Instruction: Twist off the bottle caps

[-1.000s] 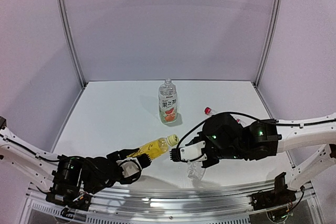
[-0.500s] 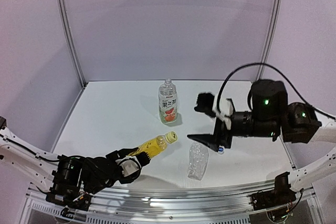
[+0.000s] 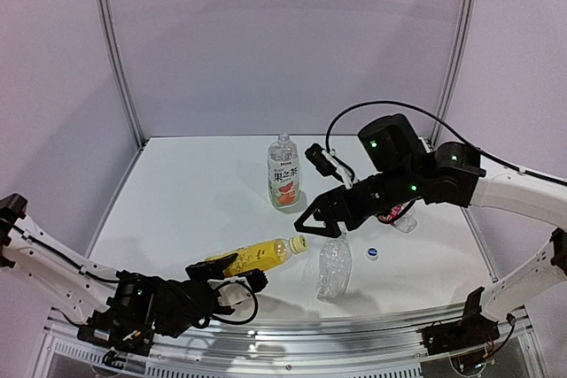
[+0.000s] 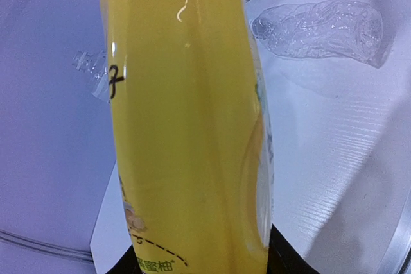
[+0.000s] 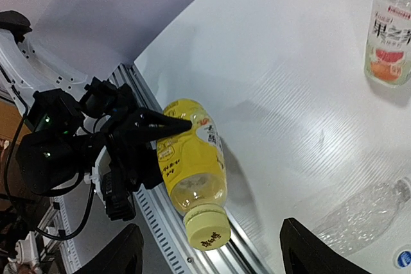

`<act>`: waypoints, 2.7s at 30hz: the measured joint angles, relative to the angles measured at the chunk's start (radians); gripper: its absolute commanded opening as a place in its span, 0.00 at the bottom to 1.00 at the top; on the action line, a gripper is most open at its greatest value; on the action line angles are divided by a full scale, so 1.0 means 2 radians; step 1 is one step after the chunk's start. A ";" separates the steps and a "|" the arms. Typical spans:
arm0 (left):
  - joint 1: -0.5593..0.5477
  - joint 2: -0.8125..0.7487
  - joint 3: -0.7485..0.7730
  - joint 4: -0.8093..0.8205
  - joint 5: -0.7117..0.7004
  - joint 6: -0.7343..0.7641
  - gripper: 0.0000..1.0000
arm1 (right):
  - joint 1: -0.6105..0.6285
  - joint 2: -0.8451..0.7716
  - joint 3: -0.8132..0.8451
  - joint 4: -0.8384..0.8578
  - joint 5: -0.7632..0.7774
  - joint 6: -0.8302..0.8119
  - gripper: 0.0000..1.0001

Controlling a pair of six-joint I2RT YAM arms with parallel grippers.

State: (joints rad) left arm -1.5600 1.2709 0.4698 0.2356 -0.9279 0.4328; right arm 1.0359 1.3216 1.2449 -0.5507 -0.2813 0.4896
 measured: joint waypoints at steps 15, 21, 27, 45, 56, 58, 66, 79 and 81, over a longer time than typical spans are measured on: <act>-0.003 -0.002 0.000 0.002 -0.011 0.009 0.00 | 0.000 0.050 0.000 -0.003 -0.091 0.042 0.50; -0.004 -0.005 0.000 0.006 -0.012 0.009 0.00 | -0.003 0.052 -0.003 0.005 -0.104 0.048 0.33; -0.006 -0.006 0.000 0.006 -0.014 0.008 0.00 | -0.003 0.052 -0.007 0.006 -0.106 0.037 0.11; 0.001 -0.043 0.000 -0.039 0.070 0.009 0.00 | 0.112 -0.071 -0.188 0.182 0.086 -0.514 0.23; 0.008 -0.034 0.000 -0.055 0.045 -0.010 0.00 | 0.132 -0.023 -0.166 0.175 0.190 -0.645 0.62; 0.008 -0.035 0.000 -0.046 0.043 -0.015 0.00 | 0.132 -0.031 -0.166 0.173 0.187 -0.635 0.74; 0.008 -0.038 0.000 -0.032 0.027 -0.029 0.00 | 0.132 -0.149 -0.158 0.171 0.144 -0.473 0.98; 0.015 -0.066 0.000 -0.017 0.010 -0.038 0.00 | 0.046 -0.073 -0.104 0.144 0.106 -0.072 0.86; 0.015 -0.066 0.000 -0.017 0.008 -0.039 0.00 | 0.039 -0.071 -0.113 0.147 0.096 -0.044 0.86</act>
State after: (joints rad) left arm -1.5299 1.1385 0.4698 0.2020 -0.9112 0.3557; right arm 1.1145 1.1801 1.0191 -0.2569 -0.0902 0.4011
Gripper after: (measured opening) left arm 0.440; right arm 0.864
